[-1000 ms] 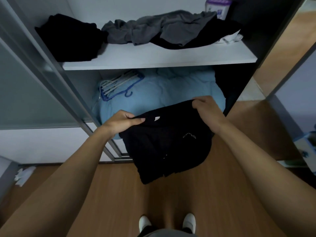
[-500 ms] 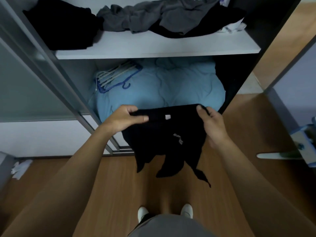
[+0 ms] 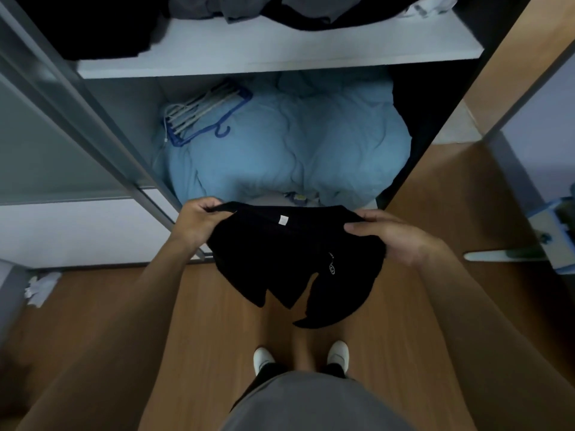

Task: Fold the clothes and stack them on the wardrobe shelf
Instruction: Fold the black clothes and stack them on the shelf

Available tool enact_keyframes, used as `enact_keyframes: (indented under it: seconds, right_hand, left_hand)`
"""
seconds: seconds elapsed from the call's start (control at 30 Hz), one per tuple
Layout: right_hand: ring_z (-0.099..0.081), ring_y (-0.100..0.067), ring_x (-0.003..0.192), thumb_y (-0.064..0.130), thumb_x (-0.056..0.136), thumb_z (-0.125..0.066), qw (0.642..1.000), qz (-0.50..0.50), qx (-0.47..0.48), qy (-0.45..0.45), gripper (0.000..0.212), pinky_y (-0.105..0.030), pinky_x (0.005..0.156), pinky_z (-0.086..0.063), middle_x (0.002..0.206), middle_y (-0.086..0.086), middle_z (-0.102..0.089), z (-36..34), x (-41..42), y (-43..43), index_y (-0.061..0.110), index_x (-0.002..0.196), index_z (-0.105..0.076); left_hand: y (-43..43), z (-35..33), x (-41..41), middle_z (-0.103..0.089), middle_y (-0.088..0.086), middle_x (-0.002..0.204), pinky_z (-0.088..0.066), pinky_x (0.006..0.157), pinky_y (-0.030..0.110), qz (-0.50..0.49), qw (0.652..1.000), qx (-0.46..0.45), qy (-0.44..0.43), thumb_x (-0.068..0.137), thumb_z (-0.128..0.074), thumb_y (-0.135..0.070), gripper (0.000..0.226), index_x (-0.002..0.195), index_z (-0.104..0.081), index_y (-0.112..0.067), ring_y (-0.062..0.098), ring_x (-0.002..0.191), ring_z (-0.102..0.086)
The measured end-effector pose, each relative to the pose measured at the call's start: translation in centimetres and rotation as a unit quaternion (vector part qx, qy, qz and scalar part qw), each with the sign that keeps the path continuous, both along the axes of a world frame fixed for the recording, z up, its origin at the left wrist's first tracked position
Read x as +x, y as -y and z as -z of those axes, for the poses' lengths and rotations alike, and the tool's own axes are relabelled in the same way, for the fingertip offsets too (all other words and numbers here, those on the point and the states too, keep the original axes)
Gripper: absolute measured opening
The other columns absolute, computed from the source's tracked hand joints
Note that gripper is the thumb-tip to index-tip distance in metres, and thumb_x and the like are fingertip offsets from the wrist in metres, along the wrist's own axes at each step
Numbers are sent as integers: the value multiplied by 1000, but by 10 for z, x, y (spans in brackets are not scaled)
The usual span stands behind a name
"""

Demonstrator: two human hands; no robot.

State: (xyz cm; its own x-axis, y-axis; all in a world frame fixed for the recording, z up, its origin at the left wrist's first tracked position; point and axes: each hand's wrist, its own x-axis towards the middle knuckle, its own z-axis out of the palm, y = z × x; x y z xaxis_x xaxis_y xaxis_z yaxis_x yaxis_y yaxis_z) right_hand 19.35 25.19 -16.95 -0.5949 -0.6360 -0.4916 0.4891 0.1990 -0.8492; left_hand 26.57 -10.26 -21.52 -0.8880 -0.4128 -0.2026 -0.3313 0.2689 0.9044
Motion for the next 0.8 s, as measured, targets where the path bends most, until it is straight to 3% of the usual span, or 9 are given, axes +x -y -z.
enact_keyframes:
  seconds: [0.1,0.17,0.23,0.33,0.4,0.5,0.6,0.67,0.8]
  right_hand:
    - [-71,-10,77,13,83,-72,987,107,57,-106,12,-20,67,-51,80,6,-74,8,-3,7,24,80,-72]
    - [-59,-9,62,10,90,-65,938,196,174,-228,26,-28,61,-44,64,4,-60,19,-4,14,18,67,-55]
    - [-57,-19,68,12,93,-61,900,253,229,-272,23,-35,67,-45,71,-9,-55,34,0,21,9,74,-48]
    - [-53,-17,67,21,94,-59,875,274,284,-279,22,-33,61,-42,70,-1,-51,53,17,26,13,79,-46]
    - [-51,-12,63,27,95,-58,880,263,288,-270,25,-27,56,-38,68,4,-50,62,30,31,19,76,-44]
    - [-51,-8,57,34,94,-58,898,249,266,-247,30,-26,55,-37,63,6,-51,69,45,40,22,70,-46]
    - [-60,-15,60,37,93,-58,928,247,201,-195,34,-34,56,-44,67,-7,-59,65,55,50,8,76,-56]
    - [-69,-27,76,38,92,-57,943,236,166,-167,34,-44,63,-53,81,-16,-68,63,59,55,5,88,-63]
    - [-72,-10,73,33,96,-56,952,201,145,-179,14,-27,59,-58,79,10,-73,55,62,63,27,88,-66]
  left_hand:
    - [-1,4,3,-58,7,63,-42,56,24,19,997,-9,69,78,-84,-21,34,73,-64,7,14,56,-54]
    - [-7,6,9,-63,3,63,-44,54,20,56,992,1,110,77,-84,-31,34,73,-69,0,12,56,-58]
    - [-22,9,15,-66,-2,62,-45,51,17,68,991,47,109,80,-81,-33,28,71,-72,-9,9,56,-60]
    - [-49,14,21,-66,7,70,-45,60,26,13,990,114,86,83,-77,-36,39,81,-68,2,18,63,-62]
    - [-67,16,23,-64,12,77,-43,65,32,-17,988,124,85,84,-74,-41,51,86,-64,9,22,68,-61]
    - [-87,12,26,-59,10,71,-40,60,28,-25,990,124,65,91,-68,-39,36,72,-66,-8,21,64,-57]
    - [-98,6,30,-51,3,61,-33,49,23,45,996,73,14,97,-61,-32,39,63,-56,-14,13,56,-50]
    - [-103,4,30,-51,0,59,-32,48,20,86,995,40,-8,99,-60,-25,39,64,-56,-8,7,53,-47]
    - [-111,4,29,-54,-9,57,-33,48,15,125,992,0,-12,98,-60,-17,33,70,-62,0,-2,50,-47]
